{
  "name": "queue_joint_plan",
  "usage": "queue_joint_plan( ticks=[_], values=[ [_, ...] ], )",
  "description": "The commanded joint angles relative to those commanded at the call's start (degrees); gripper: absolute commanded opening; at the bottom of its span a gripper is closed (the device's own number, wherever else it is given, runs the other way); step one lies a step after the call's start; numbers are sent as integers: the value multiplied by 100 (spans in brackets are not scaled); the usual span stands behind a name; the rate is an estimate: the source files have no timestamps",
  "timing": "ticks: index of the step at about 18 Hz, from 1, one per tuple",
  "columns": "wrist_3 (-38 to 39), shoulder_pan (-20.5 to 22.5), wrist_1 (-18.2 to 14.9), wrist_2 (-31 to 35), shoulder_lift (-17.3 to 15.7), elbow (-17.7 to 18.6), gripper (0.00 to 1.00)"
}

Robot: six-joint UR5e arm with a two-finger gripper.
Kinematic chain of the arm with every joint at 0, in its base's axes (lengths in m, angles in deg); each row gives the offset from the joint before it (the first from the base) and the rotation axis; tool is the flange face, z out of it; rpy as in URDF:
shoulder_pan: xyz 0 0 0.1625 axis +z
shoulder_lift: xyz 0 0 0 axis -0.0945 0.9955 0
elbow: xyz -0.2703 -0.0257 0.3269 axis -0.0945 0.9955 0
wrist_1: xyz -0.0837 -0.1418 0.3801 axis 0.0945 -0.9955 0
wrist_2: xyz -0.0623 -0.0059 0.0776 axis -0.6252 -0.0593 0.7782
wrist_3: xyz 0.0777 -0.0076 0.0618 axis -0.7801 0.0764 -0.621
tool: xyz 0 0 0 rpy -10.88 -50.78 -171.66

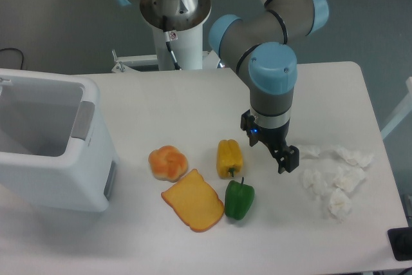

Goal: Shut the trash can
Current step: 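Raise the gripper and move it away from the tissues toward the trash can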

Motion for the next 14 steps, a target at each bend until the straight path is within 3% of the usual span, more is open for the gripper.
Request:
queue_joint_plan(
  ticks=[6,11,14],
  values=[
    [9,26,0,-438,-53,35,100],
    [61,141,35,-466,-614,737,100],
    [70,149,0,-466,-957,940,100]
  ],
)
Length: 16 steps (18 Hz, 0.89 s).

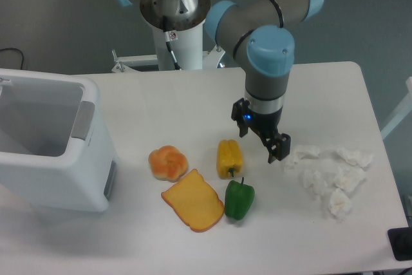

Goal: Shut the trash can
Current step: 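Raise the gripper and move it away from the tissues toward the trash can, then swing the gripper behind the raised trash can lid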

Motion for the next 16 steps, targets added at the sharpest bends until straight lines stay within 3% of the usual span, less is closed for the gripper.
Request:
queue_joint_plan(
  ticks=[3,9,16],
  values=[
    [367,-61,-149,9,-456,176,100],
    [1352,-298,-1027,-527,-1388,176,100],
    [3153,-1387,-1090,-659,-1820,203,100]
  ],
)
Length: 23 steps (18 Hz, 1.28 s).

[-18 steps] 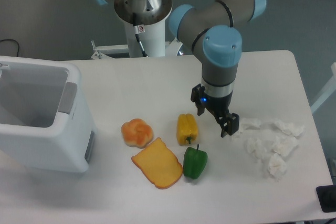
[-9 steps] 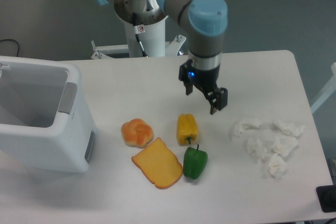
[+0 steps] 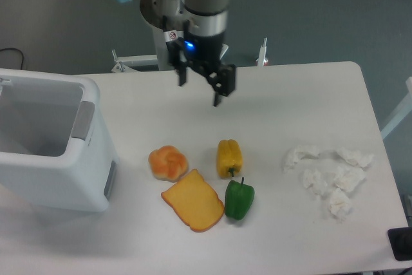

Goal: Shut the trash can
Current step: 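Swing the gripper behind the raised trash can lid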

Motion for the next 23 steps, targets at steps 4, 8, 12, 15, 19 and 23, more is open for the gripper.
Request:
queue_joint_plan(
  ticks=[4,8,12,15,19,23],
  values=[
    [933,-607,44,-158,-193,0,100],
    [1250,-898,0,-500,-439,9,100],
    [1777,-1143,79,-790,-466,0,100],
    [2164,-1398,123,-931,-422,-9,100],
    [2743,-1697,491,-1239,-405,-70,100],
    [3254,-2198,773,-1230,-160,-307,100]
  ],
)
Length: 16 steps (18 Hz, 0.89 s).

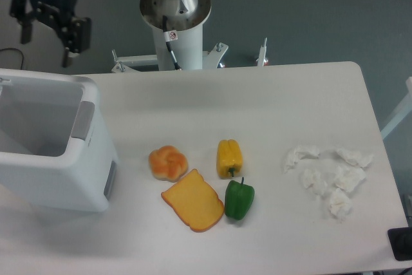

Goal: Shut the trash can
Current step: 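Swing the gripper behind the raised trash can lid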

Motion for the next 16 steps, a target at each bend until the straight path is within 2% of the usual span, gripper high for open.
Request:
queue_joint_plan(
  ticks=[6,14,16],
  values=[
    [361,-457,0,70,80,-185,100],
    [467,-528,70,88,97,-326,100],
    [545,-589,106,88,229,-483,100]
  ],
)
